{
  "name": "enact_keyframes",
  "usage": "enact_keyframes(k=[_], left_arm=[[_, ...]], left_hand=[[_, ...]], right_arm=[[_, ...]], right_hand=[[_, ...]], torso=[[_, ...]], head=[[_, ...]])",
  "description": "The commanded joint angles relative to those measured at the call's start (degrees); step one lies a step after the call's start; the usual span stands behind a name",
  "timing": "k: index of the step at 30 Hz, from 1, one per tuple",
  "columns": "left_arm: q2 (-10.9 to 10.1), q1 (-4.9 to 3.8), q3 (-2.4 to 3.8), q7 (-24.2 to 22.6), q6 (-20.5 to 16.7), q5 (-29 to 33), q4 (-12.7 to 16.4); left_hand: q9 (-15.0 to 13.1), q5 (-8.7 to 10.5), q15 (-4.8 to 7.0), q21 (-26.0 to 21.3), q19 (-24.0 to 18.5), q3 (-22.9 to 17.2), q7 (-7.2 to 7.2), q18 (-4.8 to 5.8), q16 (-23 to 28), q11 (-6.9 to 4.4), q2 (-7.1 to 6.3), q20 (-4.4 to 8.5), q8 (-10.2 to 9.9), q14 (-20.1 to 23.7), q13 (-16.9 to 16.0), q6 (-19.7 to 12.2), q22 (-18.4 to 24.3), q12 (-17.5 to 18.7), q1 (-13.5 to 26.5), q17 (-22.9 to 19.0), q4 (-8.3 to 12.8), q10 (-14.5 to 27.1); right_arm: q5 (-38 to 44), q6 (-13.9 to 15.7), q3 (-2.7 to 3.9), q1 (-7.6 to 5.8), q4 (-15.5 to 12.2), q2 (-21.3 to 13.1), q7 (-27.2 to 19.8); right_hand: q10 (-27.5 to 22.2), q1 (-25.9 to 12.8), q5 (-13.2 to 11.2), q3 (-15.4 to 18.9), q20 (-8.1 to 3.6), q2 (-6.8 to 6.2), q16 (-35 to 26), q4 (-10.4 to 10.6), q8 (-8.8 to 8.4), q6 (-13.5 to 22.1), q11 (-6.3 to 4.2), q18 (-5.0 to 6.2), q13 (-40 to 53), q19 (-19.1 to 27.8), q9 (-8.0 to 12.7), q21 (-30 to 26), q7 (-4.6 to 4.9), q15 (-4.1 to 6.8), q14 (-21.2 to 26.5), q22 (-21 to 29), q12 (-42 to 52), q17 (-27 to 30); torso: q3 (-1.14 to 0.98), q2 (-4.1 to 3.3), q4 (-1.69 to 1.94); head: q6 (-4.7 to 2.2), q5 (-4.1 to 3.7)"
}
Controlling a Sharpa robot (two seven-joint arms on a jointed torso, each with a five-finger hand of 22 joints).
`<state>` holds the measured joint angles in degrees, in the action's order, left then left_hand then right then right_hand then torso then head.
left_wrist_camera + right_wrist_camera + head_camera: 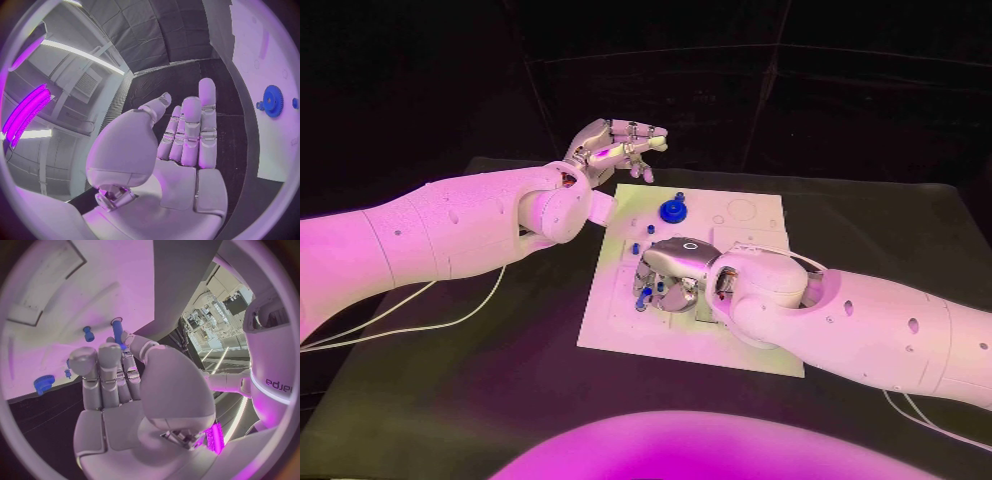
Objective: Assemble the parts on the task board
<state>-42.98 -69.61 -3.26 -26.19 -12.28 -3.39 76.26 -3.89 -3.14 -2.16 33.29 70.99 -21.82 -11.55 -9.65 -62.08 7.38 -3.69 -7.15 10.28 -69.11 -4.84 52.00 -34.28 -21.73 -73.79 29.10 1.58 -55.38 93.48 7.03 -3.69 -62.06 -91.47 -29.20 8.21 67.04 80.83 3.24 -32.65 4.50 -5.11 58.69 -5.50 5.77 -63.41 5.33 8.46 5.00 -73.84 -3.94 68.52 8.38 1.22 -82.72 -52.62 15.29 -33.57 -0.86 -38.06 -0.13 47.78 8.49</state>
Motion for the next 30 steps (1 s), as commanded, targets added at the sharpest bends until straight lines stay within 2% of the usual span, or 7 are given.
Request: enact_keyframes(k=[1,18,20,22,23,25,30], left_arm=[[0.1,-0.09,0.03,-0.3,0.7,0.1,0.0],[0.0,-0.09,0.03,-0.3,0.7,0.1,0.1],[0.0,-0.09,0.03,-0.3,0.7,0.1,0.1],[0.0,-0.09,0.03,-0.3,0.7,0.1,0.1],[0.0,-0.09,0.03,-0.3,0.7,0.1,0.1],[0.0,-0.1,0.03,-0.3,0.7,0.1,0.1],[0.0,-0.1,0.03,-0.2,0.7,0.1,0.1]], left_hand=[[-0.1,-0.24,0.04,-0.3,0.0,0.3,-0.12,-0.74,-0.2,-0.06,0.28,-0.4,0.3,0.4,-0.1,-0.4,0.1,-0.1,-0.3,0.0,0.1,0.3],[-0.1,-0.24,0.04,-0.3,0.0,0.3,-0.12,-0.75,-0.2,-0.05,0.31,-0.41,0.4,0.5,-0.1,-0.5,0.1,-0.3,-0.3,0.0,0.1,0.5],[-0.1,-0.24,0.04,-0.3,0.0,0.3,-0.12,-0.75,-0.2,-0.05,0.31,-0.41,0.4,0.5,-0.1,-0.5,0.1,-0.3,-0.3,0.0,0.1,0.5],[-0.1,-0.24,0.04,-0.3,0.0,0.3,-0.12,-0.75,-0.2,-0.05,0.31,-0.41,0.4,0.5,-0.1,-0.5,0.1,-0.3,-0.3,0.0,0.1,0.5],[-0.1,-0.24,0.04,-0.3,0.0,0.3,-0.12,-0.75,-0.2,-0.05,0.31,-0.41,0.4,0.5,-0.1,-0.5,0.1,-0.3,-0.3,0.0,0.1,0.5],[-0.1,-0.24,0.04,-0.3,0.0,0.3,-0.12,-0.75,-0.2,-0.05,0.31,-0.41,0.4,0.5,-0.1,-0.5,0.1,-0.3,-0.3,0.0,0.1,0.5],[-0.1,-0.24,0.04,-0.3,0.0,0.3,-0.12,-0.75,-0.2,-0.05,0.31,-0.41,0.4,0.5,-0.1,-0.5,0.1,-0.3,-0.3,0.0,0.1,0.5]], right_arm=[[0.9,-1.7,-0.01,-0.04,0.2,0.2,0.2],[1.7,-3.0,-0.15,0.19,0.5,1.0,0.8],[1.7,-2.8,-0.33,0.2,0.5,1.1,0.8],[1.8,-2.4,-0.86,0.2,0.4,1.1,0.8],[1.8,-2.2,-1.16,0.2,0.3,1.1,0.7],[1.9,-1.7,-1.54,0.2,0.2,1.2,0.6],[1.8,-1.0,-1.87,0.2,0.0,1.2,0.4]], right_hand=[[1.9,0.6,0.2,-0.4,0.09,0.2,0.1,-0.1,-0.19,0.3,-1.61,-0.99,0.1,0.0,0.1,0.4,-0.01,0.12,-0.1,0.0,0.2,0.0],[0.8,-0.4,0.3,-0.4,0.3,-0.16,-0.1,-0.2,-0.65,1.2,-1.3,-0.93,-0.1,0.5,0.2,0.1,0.31,-0.14,0.2,0.5,-0.5,0.6],[-0.7,-1.6,1.1,0.1,0.56,-0.67,-0.1,0.1,-1.05,1.9,-0.84,-0.88,-0.5,0.9,0.2,-0.1,0.73,-0.53,0.3,0.9,-1.4,0.7],[-2.2,-2.7,1.8,0.8,0.83,-1.34,0.0,0.4,-1.42,2.6,-0.36,-0.79,-0.9,1.3,0.2,-0.5,1.14,-0.91,0.4,1.5,-2.1,0.7],[-3.5,-3.9,2.3,1.7,1.12,-2.17,0.0,0.8,-1.98,3.8,-0.02,-0.72,-1.2,1.6,0.3,-0.7,1.28,-1.23,0.5,1.8,-2.6,0.7],[-4.6,-5.1,2.6,3.0,1.37,-2.96,0.2,1.3,-2.17,4.9,0.14,-0.65,-1.3,1.8,0.3,-0.9,1.16,-1.39,0.5,2.0,-3.0,0.6],[-5.4,-5.9,3.0,4.3,1.53,-3.41,0.4,1.6,-2.01,5.4,0.26,-0.58,-1.3,2.0,0.2,-1.0,1.16,-1.49,0.7,2.1,-3.0,0.6]], torso=[[-0.01,0.03,-0.07],[0.04,0.02,-0.03],[0.02,0.03,-0.02],[0.02,0.03,-0.02],[0.0,0.03,-0.01],[0.03,0.02,-0.02],[0.0,-0.02,0.02]], head=[[0.08,0.07],[0.26,0.14],[0.25,0.15],[0.25,0.15],[0.24,0.15],[0.28,0.18],[0.29,0.23]])
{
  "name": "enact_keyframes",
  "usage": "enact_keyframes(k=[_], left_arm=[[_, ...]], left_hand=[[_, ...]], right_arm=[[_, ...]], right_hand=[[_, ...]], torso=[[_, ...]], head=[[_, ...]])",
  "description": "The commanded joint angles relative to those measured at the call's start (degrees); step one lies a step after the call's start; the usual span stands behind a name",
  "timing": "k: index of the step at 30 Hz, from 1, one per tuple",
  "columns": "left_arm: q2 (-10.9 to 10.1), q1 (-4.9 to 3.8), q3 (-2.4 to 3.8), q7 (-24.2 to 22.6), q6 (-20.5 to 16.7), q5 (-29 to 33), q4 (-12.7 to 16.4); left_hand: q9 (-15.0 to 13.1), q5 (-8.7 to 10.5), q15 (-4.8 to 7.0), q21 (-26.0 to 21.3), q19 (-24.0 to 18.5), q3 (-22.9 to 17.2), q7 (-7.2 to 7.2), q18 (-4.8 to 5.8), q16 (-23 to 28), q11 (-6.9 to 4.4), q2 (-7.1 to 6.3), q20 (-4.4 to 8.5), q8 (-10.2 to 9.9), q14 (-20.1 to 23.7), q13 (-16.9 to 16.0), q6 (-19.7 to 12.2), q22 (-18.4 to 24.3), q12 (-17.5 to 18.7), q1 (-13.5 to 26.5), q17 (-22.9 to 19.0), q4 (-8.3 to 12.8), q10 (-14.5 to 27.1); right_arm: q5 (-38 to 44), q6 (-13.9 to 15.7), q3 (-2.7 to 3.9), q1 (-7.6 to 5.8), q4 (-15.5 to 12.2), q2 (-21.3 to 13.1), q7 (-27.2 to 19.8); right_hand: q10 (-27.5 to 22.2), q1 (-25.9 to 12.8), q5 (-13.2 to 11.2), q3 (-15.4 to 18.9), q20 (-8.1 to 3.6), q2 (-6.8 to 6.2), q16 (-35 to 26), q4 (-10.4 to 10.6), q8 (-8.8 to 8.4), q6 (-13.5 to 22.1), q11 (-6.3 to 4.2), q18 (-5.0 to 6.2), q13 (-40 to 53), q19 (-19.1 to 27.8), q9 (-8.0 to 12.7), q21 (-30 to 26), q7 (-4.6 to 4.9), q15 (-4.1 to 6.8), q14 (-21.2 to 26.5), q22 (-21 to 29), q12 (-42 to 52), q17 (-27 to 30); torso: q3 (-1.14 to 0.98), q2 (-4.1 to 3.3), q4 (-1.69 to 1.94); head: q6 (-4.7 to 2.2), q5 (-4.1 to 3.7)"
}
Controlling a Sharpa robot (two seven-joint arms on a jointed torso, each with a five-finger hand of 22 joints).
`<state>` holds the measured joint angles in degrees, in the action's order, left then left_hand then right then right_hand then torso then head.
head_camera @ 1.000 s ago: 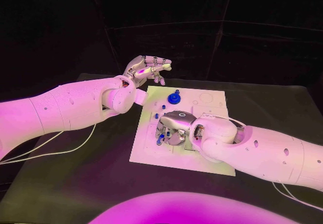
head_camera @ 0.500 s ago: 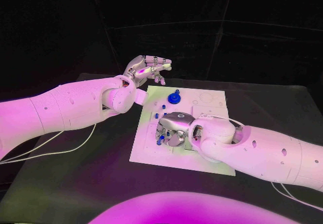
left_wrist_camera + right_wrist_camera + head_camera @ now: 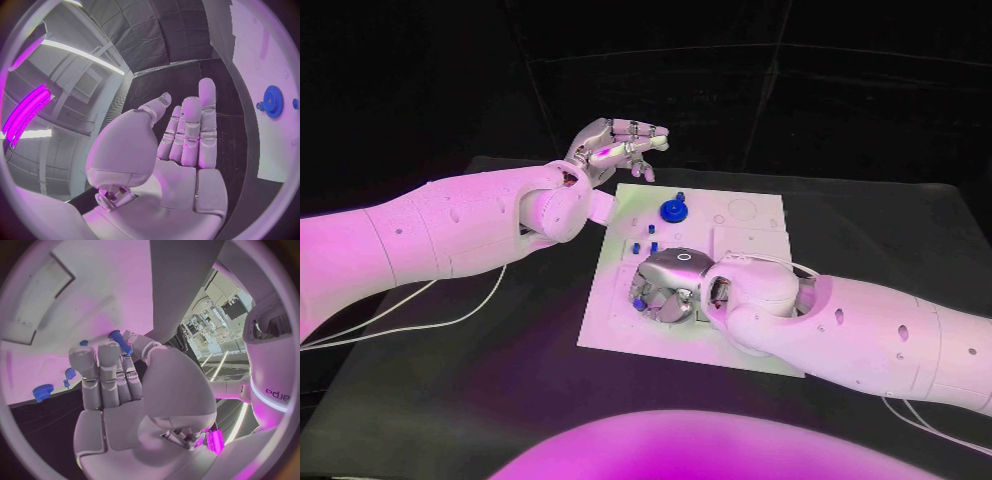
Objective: Assemble the parts on the task board
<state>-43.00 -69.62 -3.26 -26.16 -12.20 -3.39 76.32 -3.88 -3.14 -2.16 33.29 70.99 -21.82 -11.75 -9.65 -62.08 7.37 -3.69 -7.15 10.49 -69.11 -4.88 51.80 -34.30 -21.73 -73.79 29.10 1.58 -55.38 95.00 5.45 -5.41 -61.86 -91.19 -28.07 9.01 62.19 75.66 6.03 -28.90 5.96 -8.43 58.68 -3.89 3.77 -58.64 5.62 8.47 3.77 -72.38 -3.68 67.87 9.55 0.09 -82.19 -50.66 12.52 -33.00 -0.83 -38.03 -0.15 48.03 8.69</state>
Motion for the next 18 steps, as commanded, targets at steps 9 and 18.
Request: enact_keyframes(k=[9,18], left_arm=[[0.0,-0.1,0.03,-0.2,0.7,0.1,0.1],[0.0,-0.09,0.03,-0.1,0.7,0.1,0.0]], left_hand=[[-0.1,-0.24,0.04,-0.3,0.0,0.3,0.08,-0.74,-0.2,-0.05,0.31,-0.4,0.2,0.5,-0.1,-0.3,0.1,-0.3,-0.3,0.0,0.1,0.5],[-0.1,-0.23,0.02,-0.3,0.0,0.4,0.06,-0.75,-0.2,-0.03,0.29,-0.41,0.3,0.5,-0.1,-0.4,0.1,-0.4,-0.3,-0.2,0.1,0.6]], right_arm=[[0.1,3.0,-0.27,0.0,-0.4,0.0,-0.7],[0.0,9.2,-0.29,0.01,-0.6,-1.1,0.4]], right_hand=[[-3.4,-2.2,2.6,5.0,0.44,-0.89,-0.8,0.9,0.13,1.5,0.32,-0.03,0.0,2.3,-0.2,-2.2,0.1,-0.74,1.6,3.0,0.1,2.4],[-8.6,-0.9,2.7,9.7,1.17,0.18,-4.5,1.2,0.23,2.9,1.05,1.57,0.3,7.8,-0.2,-8.5,0.63,-1.47,5.7,11.9,1.6,9.1]], torso=[[0.03,0.01,0.02],[-0.09,0.0,-0.05]], head=[[0.04,-0.03],[-0.12,-0.04]])
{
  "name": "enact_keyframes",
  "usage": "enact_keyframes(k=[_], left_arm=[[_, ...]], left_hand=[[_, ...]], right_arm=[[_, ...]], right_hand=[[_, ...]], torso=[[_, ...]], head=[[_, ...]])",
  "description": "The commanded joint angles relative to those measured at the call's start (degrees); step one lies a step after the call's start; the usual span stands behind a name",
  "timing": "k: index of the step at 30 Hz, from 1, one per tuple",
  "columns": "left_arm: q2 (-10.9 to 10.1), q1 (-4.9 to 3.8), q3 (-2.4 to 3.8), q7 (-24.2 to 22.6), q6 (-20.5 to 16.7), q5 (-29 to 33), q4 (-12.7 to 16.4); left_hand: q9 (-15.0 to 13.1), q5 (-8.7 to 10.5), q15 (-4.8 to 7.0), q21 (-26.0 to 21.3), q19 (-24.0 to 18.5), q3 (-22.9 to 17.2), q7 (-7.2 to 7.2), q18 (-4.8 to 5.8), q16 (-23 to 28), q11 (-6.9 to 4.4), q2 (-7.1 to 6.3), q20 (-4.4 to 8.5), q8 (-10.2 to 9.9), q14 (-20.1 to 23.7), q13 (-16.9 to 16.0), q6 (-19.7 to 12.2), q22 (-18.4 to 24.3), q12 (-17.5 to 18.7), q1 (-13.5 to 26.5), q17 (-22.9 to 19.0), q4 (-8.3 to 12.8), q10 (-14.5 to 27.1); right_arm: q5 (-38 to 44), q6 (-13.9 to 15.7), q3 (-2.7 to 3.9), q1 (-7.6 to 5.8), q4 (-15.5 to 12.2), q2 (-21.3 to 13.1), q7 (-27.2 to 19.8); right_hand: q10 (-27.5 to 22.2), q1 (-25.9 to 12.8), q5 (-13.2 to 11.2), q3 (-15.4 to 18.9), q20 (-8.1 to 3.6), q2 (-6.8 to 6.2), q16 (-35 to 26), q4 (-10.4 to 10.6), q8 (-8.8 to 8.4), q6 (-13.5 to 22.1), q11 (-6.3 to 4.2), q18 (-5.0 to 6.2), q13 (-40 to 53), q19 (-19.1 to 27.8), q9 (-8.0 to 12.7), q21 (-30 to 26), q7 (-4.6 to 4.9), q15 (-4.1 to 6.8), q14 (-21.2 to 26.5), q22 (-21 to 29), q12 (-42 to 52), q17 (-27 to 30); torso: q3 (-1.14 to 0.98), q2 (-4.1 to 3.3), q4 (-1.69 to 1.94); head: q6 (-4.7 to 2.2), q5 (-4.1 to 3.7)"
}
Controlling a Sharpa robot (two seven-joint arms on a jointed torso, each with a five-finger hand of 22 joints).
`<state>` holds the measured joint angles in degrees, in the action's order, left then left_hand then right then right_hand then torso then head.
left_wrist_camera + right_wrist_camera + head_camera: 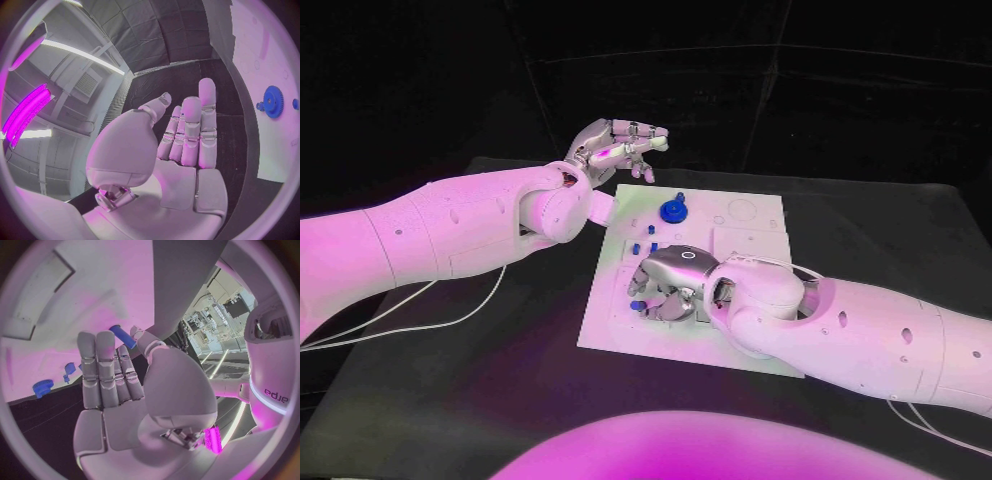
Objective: Assemble the parts on the task board
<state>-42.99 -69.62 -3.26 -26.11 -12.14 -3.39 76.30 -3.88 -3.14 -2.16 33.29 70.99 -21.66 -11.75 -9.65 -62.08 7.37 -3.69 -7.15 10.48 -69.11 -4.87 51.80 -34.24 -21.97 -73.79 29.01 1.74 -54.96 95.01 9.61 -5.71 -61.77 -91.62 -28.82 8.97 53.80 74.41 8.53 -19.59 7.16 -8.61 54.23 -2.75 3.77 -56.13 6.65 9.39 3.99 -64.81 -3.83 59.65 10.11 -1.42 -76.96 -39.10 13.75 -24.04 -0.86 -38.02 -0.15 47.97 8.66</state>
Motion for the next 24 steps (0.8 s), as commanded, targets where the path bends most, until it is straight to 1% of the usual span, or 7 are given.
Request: enact_keyframes(k=[1,7,10,14,15,17,24], left_arm=[[0.0,-0.09,0.03,-0.2,0.7,0.1,0.0],[-0.1,-0.09,0.03,-0.1,0.7,0.1,0.0],[0.0,-0.09,0.03,-0.1,0.7,0.1,0.0],[0.0,-0.08,0.03,-0.1,0.7,0.1,-0.1],[0.0,-0.08,0.03,-0.1,0.7,0.1,-0.1],[0.0,-0.08,0.03,-0.1,0.7,0.1,-0.1],[-0.1,-0.09,0.03,-0.1,0.7,0.1,0.0]], left_hand=[[-0.1,-0.23,0.03,-0.3,0.0,0.3,0.06,-0.75,-0.2,-0.03,0.29,-0.41,0.3,0.5,-0.1,-0.4,0.1,-0.2,-0.3,-0.1,-0.1,0.2],[-0.1,-0.23,0.03,-0.3,0.0,0.3,0.06,-0.75,-0.2,-0.03,0.29,-0.41,0.3,0.5,-0.1,-0.4,0.1,-0.2,-0.3,-0.1,-0.1,0.2],[-0.1,-0.23,0.03,-0.3,0.0,0.3,0.06,-0.75,-0.2,-0.03,0.29,-0.41,0.3,0.5,-0.1,-0.4,0.1,-0.2,-0.3,-0.1,-0.1,0.2],[-0.1,-0.23,0.03,-0.3,0.0,0.3,0.06,-0.75,-0.2,-0.03,0.29,-0.41,0.3,0.5,-0.1,-0.4,0.1,-0.2,-0.3,-0.1,-0.1,0.2],[-0.1,-0.23,0.03,-0.3,0.0,0.3,0.06,-0.75,-0.2,-0.03,0.29,-0.41,0.3,0.5,-0.1,-0.4,0.1,-0.2,-0.3,-0.1,-0.1,0.2],[-0.1,-0.23,0.03,-0.3,0.0,0.3,0.06,-0.75,-0.2,-0.03,0.29,-0.41,0.3,0.5,-0.1,-0.4,0.1,-0.2,-0.3,-0.1,-0.1,0.2],[-0.1,-0.23,0.03,-0.3,0.0,0.3,0.06,-0.75,-0.2,-0.03,0.29,-0.41,0.3,0.5,-0.1,-0.4,0.1,-0.2,-0.3,-0.1,-0.1,0.2]], right_arm=[[0.0,5.5,0.01,-0.08,-0.3,-0.5,0.5],[0.0,6.9,0.02,-0.08,-0.8,-1.4,0.4],[-0.1,6.7,0.02,-0.08,-1.0,-1.4,0.1],[-0.1,3.8,0.03,-0.09,-1.0,-1.3,0.0],[-0.1,3.0,0.03,-0.09,-1.1,-1.2,-0.1],[-0.1,1.6,0.03,-0.09,-1.1,-1.2,-0.2],[-0.1,-0.4,0.03,-0.1,-1.4,-1.2,-0.7]], right_hand=[[-0.3,0.5,0.2,0.7,0.0,0.51,0.0,0.0,0.27,0.4,0.03,0.65,0.1,0.3,-0.1,-0.3,0.09,0.03,0.6,0.3,0.7,0.2],[-0.5,0.8,0.4,1.4,0.03,0.81,0.2,0.1,0.45,0.1,0.0,0.67,0.3,0.2,-0.1,-0.4,0.06,0.04,0.7,0.4,1.8,0.3],[-0.4,1.1,0.5,2.0,-0.02,1.06,0.5,0.2,0.81,-0.6,-0.13,0.66,0.4,0.1,-0.2,-0.3,-0.09,0.11,0.7,0.3,2.7,0.4],[-1.8,1.2,0.5,3.2,-0.04,1.03,0.7,0.3,1.12,-1.4,-0.2,0.99,0.4,1.2,-0.3,-1.6,-0.31,0.1,1.3,2.2,3.8,0.7],[-2.9,1.3,0.8,4.1,0.0,1.04,0.9,0.4,1.06,-1.5,-0.22,1.23,0.4,2.0,-0.2,-2.5,-0.35,0.01,1.9,3.4,4.5,0.8],[-4.2,1.4,1.3,5.3,0.11,1.15,1.2,0.5,1.04,-1.7,-0.1,1.2,0.5,2.3,-0.1,-2.8,-0.45,-0.01,2.6,3.6,5.5,1.0],[-6.0,1.8,2.8,7.1,0.2,1.56,1.9,0.7,1.13,-2.4,-0.1,1.2,0.8,2.6,-0.1,-3.0,-0.5,-0.09,3.3,3.7,7.9,1.4]], torso=[[-0.05,-0.02,-0.03],[-0.02,0.02,-0.04],[-0.02,-0.01,-0.03],[0.01,0.02,0.05],[0.02,0.03,0.07],[0.05,0.03,0.06],[0.03,0.0,-0.01]], head=[[-0.06,-0.02],[-0.12,-0.09],[-0.17,-0.15],[-0.16,-0.21],[-0.16,-0.23],[-0.16,-0.2],[-0.11,-0.08]])
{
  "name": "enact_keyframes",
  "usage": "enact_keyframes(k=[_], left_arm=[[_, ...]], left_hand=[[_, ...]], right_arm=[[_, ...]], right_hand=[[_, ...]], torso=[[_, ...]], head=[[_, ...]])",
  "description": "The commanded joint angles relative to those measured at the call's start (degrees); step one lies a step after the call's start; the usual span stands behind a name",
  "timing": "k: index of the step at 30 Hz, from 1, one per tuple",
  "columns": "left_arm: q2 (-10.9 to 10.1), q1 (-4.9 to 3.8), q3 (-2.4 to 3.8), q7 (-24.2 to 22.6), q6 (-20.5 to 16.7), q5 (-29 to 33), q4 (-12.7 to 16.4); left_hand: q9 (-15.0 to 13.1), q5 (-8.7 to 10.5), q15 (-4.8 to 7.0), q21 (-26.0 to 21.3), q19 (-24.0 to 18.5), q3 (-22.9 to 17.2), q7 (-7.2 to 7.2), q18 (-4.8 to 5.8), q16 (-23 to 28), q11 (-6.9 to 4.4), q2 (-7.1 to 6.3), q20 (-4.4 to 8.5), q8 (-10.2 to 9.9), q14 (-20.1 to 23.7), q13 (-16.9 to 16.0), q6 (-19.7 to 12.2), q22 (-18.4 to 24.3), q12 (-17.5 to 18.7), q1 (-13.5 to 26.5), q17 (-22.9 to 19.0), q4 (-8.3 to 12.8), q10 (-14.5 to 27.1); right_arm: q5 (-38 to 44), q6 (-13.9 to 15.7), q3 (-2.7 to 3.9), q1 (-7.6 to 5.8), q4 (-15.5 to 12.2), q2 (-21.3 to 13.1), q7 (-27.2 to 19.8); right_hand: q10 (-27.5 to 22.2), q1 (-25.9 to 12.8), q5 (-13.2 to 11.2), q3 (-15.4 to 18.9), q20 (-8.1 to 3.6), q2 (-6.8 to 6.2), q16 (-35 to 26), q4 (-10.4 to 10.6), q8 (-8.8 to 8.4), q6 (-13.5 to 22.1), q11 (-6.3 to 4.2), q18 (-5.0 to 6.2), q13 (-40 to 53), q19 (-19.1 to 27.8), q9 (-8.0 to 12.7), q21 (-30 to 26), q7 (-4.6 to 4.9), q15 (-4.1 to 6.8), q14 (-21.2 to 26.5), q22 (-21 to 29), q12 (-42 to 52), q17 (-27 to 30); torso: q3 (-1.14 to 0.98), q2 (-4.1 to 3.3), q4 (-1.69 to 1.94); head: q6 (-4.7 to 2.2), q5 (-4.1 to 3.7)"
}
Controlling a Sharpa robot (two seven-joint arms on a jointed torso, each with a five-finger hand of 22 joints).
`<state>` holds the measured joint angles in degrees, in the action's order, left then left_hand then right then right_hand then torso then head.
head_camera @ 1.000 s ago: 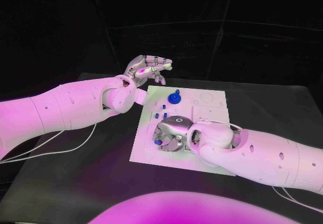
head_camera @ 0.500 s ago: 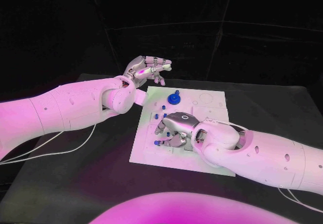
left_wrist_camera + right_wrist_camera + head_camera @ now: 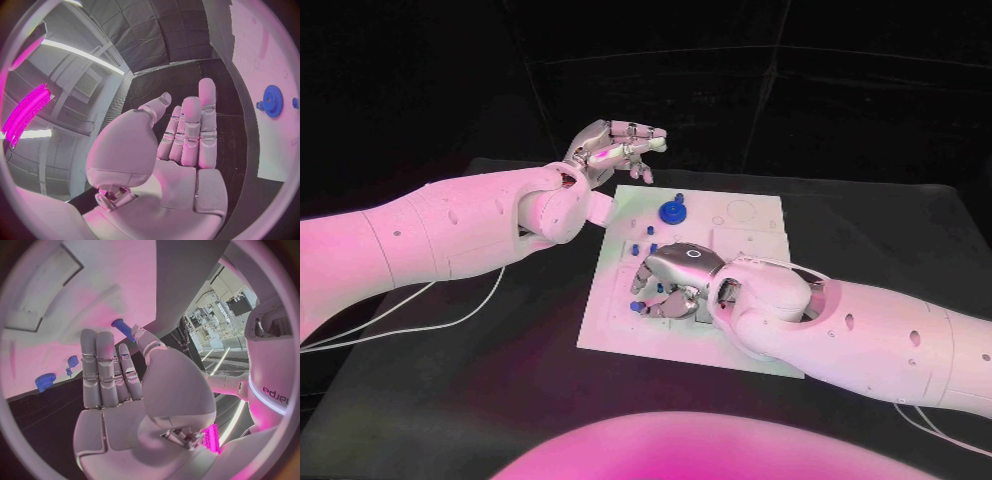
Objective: Assemble the parts on the task board
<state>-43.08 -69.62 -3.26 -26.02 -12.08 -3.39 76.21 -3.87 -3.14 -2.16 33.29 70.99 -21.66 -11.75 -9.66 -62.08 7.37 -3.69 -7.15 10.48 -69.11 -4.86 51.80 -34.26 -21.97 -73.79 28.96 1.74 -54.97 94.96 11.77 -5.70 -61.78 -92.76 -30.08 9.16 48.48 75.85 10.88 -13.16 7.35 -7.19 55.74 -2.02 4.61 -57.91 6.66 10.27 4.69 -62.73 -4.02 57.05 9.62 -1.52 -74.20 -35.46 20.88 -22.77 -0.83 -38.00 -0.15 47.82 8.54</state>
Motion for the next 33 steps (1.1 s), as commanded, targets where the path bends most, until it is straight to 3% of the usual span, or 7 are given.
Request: enact_keyframes(k=[1,12,33], left_arm=[[-0.1,-0.09,0.03,-0.2,0.6,0.1,0.1],[0.0,-0.09,0.03,-0.1,0.7,0.1,0.1],[0.1,-0.09,0.03,0.1,0.9,0.1,0.0]], left_hand=[[-0.1,-0.23,0.02,-0.3,0.0,0.3,0.06,-0.75,-0.2,-0.03,0.29,-0.42,0.3,0.5,-0.1,-0.4,0.1,-0.2,-0.3,0.0,-0.1,0.2],[-0.1,-0.23,0.02,-0.3,0.0,0.3,0.06,-0.75,-0.2,-0.03,0.29,-0.42,0.3,0.5,-0.1,-0.4,0.1,-0.2,-0.3,0.0,-0.1,0.2],[-0.1,-0.23,0.02,-0.3,0.0,0.3,0.06,-0.75,-0.2,-0.03,0.29,-0.42,0.3,0.5,-0.1,-0.4,0.1,-0.2,-0.3,0.0,-0.1,0.2]], right_arm=[[0.0,-2.7,0.01,-0.09,-0.3,0.0,-1.0],[0.0,-3.3,0.01,-0.09,0.3,1.1,-1.0],[0.0,-2.4,0.02,-0.08,1.3,1.8,-0.6]], right_hand=[[-0.8,0.4,0.6,0.8,0.02,0.17,0.5,0.0,0.3,-0.7,-0.11,0.32,0.1,0.5,0.0,-0.4,-0.02,0.02,0.6,0.1,1.0,0.2],[-2.6,0.9,1.1,2.1,0.15,0.69,1.0,0.1,0.14,-1.0,-0.01,0.29,0.2,1.0,0.1,-0.6,-0.01,-0.11,1.5,0.2,3.0,0.6],[-2.8,2.2,-0.2,1.3,-0.18,3.71,2.6,0.2,1.0,-3.7,-0.61,0.36,0.4,0.5,-0.1,0.0,-0.87,0.31,1.2,-0.2,7.1,1.3]], torso=[[0.0,-0.03,-0.01],[-0.02,-0.01,0.06],[-0.04,0.0,0.0]], head=[[0.03,0.04],[0.04,0.07],[0.14,0.22]])
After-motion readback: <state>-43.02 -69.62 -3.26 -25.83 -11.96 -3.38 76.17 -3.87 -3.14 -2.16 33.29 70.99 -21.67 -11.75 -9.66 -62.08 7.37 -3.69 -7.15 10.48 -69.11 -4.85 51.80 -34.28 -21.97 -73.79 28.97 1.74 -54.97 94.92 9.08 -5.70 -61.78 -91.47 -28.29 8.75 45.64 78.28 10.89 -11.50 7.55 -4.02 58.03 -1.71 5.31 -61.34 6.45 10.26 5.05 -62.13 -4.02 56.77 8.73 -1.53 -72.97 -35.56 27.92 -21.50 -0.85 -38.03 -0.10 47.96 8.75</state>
